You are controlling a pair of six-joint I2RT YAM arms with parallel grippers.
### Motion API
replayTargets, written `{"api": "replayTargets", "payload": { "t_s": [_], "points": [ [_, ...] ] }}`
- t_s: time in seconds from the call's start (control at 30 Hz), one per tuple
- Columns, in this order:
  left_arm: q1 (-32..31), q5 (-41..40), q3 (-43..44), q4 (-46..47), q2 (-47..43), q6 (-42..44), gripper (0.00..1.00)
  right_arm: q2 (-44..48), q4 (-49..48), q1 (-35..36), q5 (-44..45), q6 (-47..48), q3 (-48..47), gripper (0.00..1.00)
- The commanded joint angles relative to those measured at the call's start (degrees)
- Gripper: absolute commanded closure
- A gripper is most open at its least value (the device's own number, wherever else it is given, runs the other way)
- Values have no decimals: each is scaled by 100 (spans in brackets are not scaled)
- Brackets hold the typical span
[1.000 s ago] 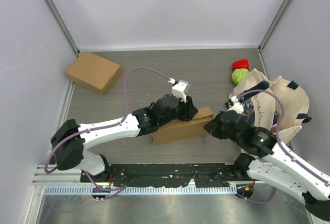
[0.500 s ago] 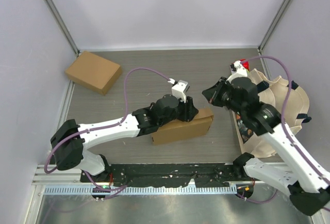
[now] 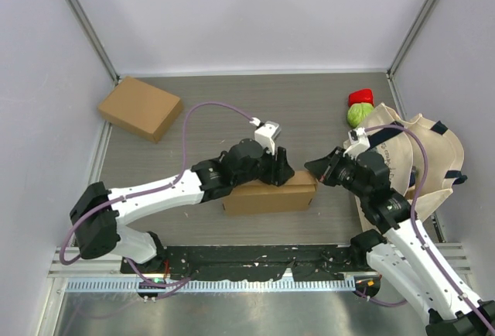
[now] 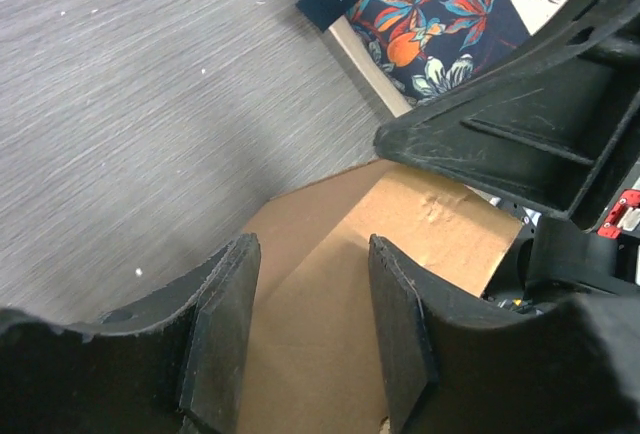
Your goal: Fold the paper box
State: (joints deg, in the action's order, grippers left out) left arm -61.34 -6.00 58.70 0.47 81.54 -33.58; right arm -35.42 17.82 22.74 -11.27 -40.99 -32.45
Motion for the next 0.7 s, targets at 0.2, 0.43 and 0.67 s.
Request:
{"api": "replayTargets", "payload": {
  "t_s": [0.2, 0.43, 0.67],
  "points": [
    [1237, 1777, 21, -1681, -1482, -658, 64, -562, 35, 2, -157, 513, -497, 99],
    [1975, 2277, -595, -1621, -2405, -1114, 71, -826, 880, 2, 168, 707, -1474, 99],
    [2425, 2876, -1088, -1181, -2818, -1598, 74, -607, 750, 2, -709, 251, -1520, 99]
  ]
}}
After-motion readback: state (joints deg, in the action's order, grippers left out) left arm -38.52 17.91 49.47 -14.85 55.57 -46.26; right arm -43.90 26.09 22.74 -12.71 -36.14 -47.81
